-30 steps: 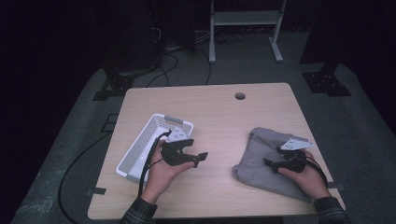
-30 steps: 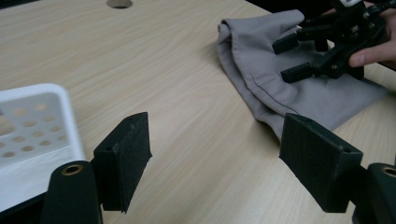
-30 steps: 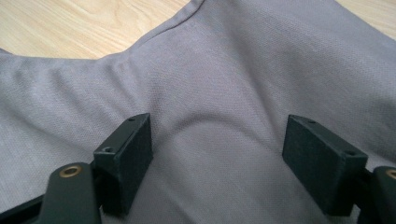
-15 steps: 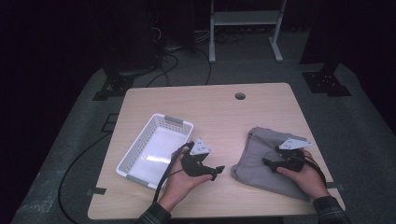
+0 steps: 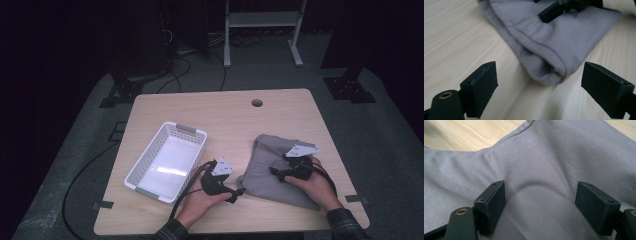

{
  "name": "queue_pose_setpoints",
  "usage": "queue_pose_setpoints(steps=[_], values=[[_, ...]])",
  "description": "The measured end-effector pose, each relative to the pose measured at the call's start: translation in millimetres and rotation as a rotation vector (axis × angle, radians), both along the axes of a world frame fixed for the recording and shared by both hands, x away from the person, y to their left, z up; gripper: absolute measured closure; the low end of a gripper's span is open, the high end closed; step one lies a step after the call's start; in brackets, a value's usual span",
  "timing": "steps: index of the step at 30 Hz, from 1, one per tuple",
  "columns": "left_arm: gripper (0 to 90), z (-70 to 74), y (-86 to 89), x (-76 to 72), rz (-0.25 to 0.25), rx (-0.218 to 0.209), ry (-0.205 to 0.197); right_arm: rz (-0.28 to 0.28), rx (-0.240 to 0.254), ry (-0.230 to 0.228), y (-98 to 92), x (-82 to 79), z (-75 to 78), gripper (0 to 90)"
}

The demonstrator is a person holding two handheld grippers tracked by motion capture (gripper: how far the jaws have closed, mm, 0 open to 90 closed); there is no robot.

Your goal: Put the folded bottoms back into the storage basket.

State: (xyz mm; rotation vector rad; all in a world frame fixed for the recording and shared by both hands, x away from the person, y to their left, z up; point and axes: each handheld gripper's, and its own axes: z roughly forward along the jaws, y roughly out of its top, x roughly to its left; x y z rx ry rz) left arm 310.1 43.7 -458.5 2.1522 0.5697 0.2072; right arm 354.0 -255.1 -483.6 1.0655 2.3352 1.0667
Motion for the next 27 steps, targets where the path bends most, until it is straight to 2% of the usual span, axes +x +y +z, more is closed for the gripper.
queue_pose_setpoints(steps=[5, 9, 11, 16, 27], values=[[11.3, -3.4, 0.4, 1.1, -0.004, 0.024, -0.007, 0.026, 0.001, 0.0, 15.7, 2.7, 0.1, 22.8], [11.2, -7.9, 1.6, 3.9, -0.002, 0.049, 0.012, 0.041, 0.001, 0.001, 24.4, 3.8, 0.2, 22.8], [10.9, -10.6, 0.5, 4.3, 0.001, 0.044, 0.024, 0.046, 0.002, 0.003, 28.5, 4.2, 0.2, 22.8], [10.4, -14.8, -0.5, 6.5, -0.006, 0.075, 0.03, 0.058, 0.001, -0.001, 39.3, 4.8, 0.3, 22.9], [9.6, -22.7, -2.7, 9.5, -0.012, 0.096, 0.049, 0.081, 0.001, -0.001, 56.7, 3.5, 0.4, 23.2]])
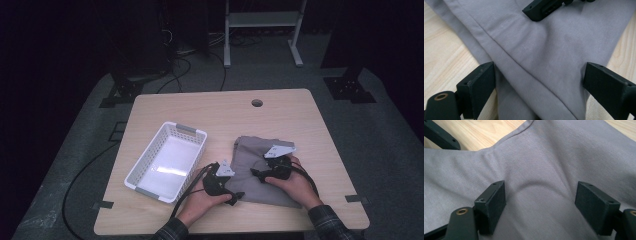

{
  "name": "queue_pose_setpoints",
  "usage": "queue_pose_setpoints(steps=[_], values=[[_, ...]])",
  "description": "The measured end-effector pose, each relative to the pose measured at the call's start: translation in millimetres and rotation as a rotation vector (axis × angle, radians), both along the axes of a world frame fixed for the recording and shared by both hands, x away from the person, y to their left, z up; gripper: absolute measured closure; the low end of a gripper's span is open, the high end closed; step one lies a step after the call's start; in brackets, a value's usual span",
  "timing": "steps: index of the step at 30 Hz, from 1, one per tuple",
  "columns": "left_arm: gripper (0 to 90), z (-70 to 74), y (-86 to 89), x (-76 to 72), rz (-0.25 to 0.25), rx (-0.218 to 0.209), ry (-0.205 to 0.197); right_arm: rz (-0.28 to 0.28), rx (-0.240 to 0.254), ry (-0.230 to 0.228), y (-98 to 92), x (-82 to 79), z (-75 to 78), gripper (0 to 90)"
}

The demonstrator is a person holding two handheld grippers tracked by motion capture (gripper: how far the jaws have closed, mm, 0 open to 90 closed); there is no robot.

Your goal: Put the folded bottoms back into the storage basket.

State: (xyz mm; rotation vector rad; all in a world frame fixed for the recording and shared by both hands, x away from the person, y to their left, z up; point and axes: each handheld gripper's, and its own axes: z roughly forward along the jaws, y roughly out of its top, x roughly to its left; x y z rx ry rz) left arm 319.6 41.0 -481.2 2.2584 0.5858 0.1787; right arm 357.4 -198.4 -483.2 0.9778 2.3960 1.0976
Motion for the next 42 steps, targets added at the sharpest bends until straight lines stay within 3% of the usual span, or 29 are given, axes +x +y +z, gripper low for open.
queue_pose_setpoints(steps=[10, 15, 31, 36, 37, 38, 39, 42], values=[[2.2, -3.0, 0.8, 0.3, 0.008, 0.025, -0.029, 0.003, 0.001, -0.002, -0.1, 0.0, -0.2, 23.3], [0.1, -3.6, -3.0, -1.0, -0.011, 0.044, -0.04, 0.003, 0.001, -0.002, -0.1, 0.1, -0.2, 23.3], [0.5, -3.7, -6.6, -5.5, -0.05, 0.047, -0.049, 0.003, 0.001, -0.002, -0.2, 0.1, -0.2, 23.3], [16.2, -2.4, -4.5, -7.3, -0.08, 0.02, -0.062, 0.003, 0.001, -0.002, -0.1, 0.0, -0.3, 23.3], [23.4, -2.1, -3.5, -7.5, -0.09, 0.008, -0.067, 0.003, 0.001, -0.003, -0.1, 0.0, -0.3, 23.3], [23.4, -1.9, -2.9, -7.6, -0.099, -0.001, -0.069, 0.003, 0.001, -0.003, -0.1, 0.0, -0.3, 23.3], [32.7, -1.6, -2.1, -7.5, -0.106, -0.011, -0.071, 0.003, 0.001, -0.003, -0.1, 0.0, -0.3, 23.3], [43.5, -1.4, -0.9, -7.1, -0.105, -0.024, -0.071, 0.003, 0.0, -0.004, -0.1, -0.1, -0.3, 23.4]])
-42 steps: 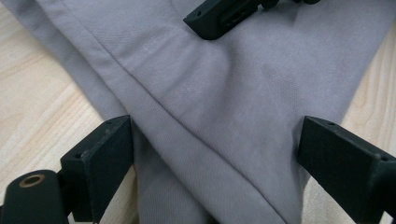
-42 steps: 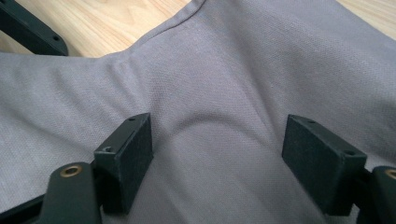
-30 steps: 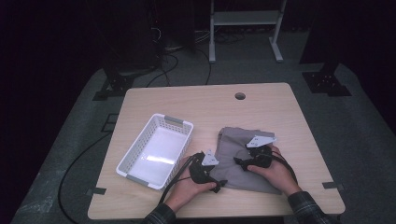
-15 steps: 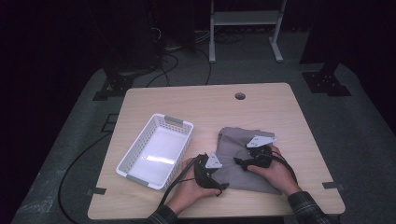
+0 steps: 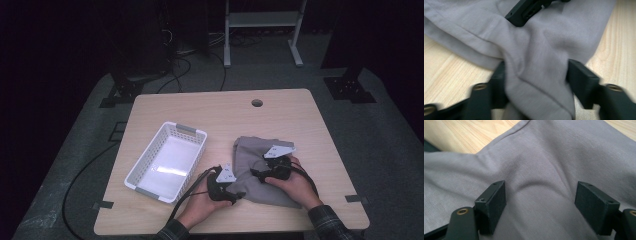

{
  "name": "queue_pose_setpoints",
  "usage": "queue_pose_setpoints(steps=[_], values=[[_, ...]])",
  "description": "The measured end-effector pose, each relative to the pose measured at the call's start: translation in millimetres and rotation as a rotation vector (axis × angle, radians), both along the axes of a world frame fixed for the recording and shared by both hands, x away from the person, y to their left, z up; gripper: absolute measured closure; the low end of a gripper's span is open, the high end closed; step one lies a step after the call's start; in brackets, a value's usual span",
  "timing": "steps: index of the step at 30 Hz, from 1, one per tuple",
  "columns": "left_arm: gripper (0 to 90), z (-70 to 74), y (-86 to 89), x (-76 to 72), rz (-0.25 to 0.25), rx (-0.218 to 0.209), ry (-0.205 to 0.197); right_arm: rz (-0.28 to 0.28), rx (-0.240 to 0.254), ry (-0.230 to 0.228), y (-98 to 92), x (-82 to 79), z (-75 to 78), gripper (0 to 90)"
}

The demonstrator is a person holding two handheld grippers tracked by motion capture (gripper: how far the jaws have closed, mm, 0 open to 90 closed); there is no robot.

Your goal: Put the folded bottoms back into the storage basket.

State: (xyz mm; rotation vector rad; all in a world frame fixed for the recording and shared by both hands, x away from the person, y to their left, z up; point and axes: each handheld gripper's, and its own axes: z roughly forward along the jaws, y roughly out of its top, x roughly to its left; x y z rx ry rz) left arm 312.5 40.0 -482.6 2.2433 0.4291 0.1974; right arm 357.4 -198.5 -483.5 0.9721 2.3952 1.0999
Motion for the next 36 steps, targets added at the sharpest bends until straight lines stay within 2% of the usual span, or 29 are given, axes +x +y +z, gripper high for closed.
queue_pose_setpoints(steps=[1, 2, 3, 5, 6, 7, 14, 17, 22, 23, 24, 26, 27, 28, 30, 32, 36], values=[[55.8, 0.0, 0.5, 0.0, 0.002, -0.014, 0.005, -0.003, 0.001, 0.003, 0.3, -0.4, 0.2, 23.4], [60.2, 0.0, 0.5, 0.0, 0.002, -0.014, 0.005, -0.003, 0.001, 0.003, 0.3, -0.4, 0.2, 23.4], [60.2, 0.3, 1.1, 0.6, 0.003, -0.013, 0.009, -0.003, 0.001, 0.003, 0.2, -0.4, 0.2, 23.5], [74.7, 0.3, 1.0, 0.9, 0.014, -0.025, 0.03, 0.0, -0.002, 0.001, 0.1, -0.7, 0.2, 23.9], [74.7, -0.1, 0.9, 1.2, 0.023, -0.036, 0.043, 0.0, -0.002, 0.001, 0.1, -0.7, 0.2, 23.9], [78.4, -0.2, 0.9, 1.4, 0.032, -0.045, 0.058, 0.0, -0.001, 0.003, 0.8, -1.6, 0.4, 24.2], [79.5, 0.1, 6.0, -5.3, 0.072, -0.067, 0.112, 0.015, 0.003, 0.003, 3.5, -5.1, 0.4, 24.6], [79.5, 2.5, 11.3, -15.2, 0.091, -0.043, 0.119, 0.053, 0.0, 0.003, 10.3, -9.1, 0.6, 24.6], [79.5, 5.3, 18.5, -24.7, 0.109, -0.009, 0.114, 0.081, -0.008, -0.003, 19.0, -13.8, 1.1, 24.6], [79.5, 5.6, 21.8, -27.2, 0.115, -0.006, 0.112, 0.111, -0.023, 0.003, 21.9, -16.2, 4.1, 27.9], [79.5, 5.6, 21.8, -27.2, 0.115, -0.006, 0.112, 0.111, -0.023, 0.003, 21.9, -16.2, 4.1, 27.9], [79.5, 6.0, 26.7, -27.9, 0.121, -0.004, 0.118, 0.12, -0.045, 0.015, 20.2, -16.5, 11.0, 29.9], [79.4, 5.9, 28.3, -27.9, 0.13, -0.013, 0.128, 0.121, -0.019, -0.014, 14.5, -16.8, 20.7, 31.2], [79.4, 6.0, 30.5, -27.1, 0.127, -0.012, 0.134, 0.121, -0.019, -0.014, 14.5, -16.8, 20.7, 31.2], [79.3, 5.4, 32.5, -26.5, 0.134, -0.023, 0.143, 0.096, 0.018, -0.043, 5.5, -15.5, 33.2, 30.6], [79.3, 5.0, 32.7, -26.6, 0.136, -0.031, 0.146, 0.089, 0.035, -0.034, -0.5, -12.3, 37.9, 28.8], [79.2, 5.9, 32.6, -26.2, 0.127, -0.018, 0.142, 0.065, 0.024, -0.01, -10.9, 3.5, 31.3, 27.3]])
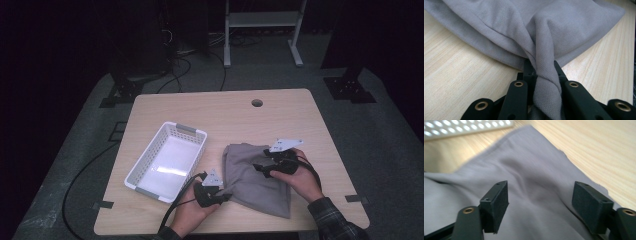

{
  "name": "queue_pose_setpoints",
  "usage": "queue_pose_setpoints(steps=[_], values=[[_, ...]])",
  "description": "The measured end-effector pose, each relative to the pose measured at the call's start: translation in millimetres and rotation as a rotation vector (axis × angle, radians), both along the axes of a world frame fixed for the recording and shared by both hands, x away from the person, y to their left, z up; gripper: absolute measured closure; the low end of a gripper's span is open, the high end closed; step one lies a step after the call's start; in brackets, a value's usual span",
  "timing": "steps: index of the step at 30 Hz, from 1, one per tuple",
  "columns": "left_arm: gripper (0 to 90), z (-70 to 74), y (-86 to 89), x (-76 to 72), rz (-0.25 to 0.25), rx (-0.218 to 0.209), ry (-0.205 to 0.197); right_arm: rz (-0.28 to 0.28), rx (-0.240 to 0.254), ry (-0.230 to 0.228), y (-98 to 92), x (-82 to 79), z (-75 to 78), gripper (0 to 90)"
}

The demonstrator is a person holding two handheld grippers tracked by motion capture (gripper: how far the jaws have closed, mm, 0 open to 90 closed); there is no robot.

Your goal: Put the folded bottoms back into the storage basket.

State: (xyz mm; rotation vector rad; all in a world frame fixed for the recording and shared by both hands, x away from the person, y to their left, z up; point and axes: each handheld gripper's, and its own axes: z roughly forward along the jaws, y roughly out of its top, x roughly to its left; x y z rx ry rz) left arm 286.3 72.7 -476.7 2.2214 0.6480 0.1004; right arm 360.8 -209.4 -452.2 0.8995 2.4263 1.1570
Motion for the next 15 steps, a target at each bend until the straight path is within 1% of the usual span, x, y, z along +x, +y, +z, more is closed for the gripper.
queue_pose_setpoints(steps=[1, 2, 3, 4, 6, 10, 11, 12, 13, 14, 15], values=[[79.2, 0.2, 0.2, 0.2, -0.002, 0.002, 0.003, -0.015, -0.016, 0.01, -1.1, 6.3, -5.1, 27.8], [79.3, 0.5, 0.3, 0.3, -0.004, 0.004, 0.006, -0.03, -0.04, 0.01, -1.4, 11.5, -9.4, 28.3], [79.3, 0.8, 0.4, 0.6, -0.007, 0.007, 0.006, -0.038, -0.074, 0.004, -1.2, 16.2, -12.3, 28.5], [79.3, 0.9, 0.6, 0.9, -0.009, 0.007, 0.01, -0.049, -0.087, -0.013, -1.5, 20.0, -13.2, 28.7], [79.3, 0.9, 0.8, 1.7, -0.011, 0.004, 0.015, -0.069, -0.082, -0.029, -2.3, 27.7, -11.7, 28.3], [79.4, 1.3, 2.0, 3.5, -0.023, 0.009, 0.02, -0.073, -0.092, -0.033, -1.9, 42.9, -12.2, 23.7], [79.4, 1.4, 2.3, 3.9, -0.025, 0.009, 0.024, -0.067, -0.083, -0.021, -2.2, 49.6, -14.1, 19.2], [79.4, 1.4, 2.3, 3.9, -0.025, 0.009, 0.024, -0.062, -0.082, -0.015, -2.0, 51.9, -14.9, 18.0], [79.4, 1.4, 2.0, 4.0, -0.019, 0.001, 0.035, -0.048, -0.079, -0.009, -2.2, 54.9, -16.1, 17.3], [79.4, 1.3, 2.1, 4.2, -0.019, 0.0, 0.036, -0.034, -0.072, -0.005, -2.1, 57.6, -17.4, 16.9], [79.5, 1.3, 2.1, 4.2, -0.019, 0.0, 0.036, -0.034, -0.072, -0.005, -2.1, 57.6, -17.4, 16.9]])
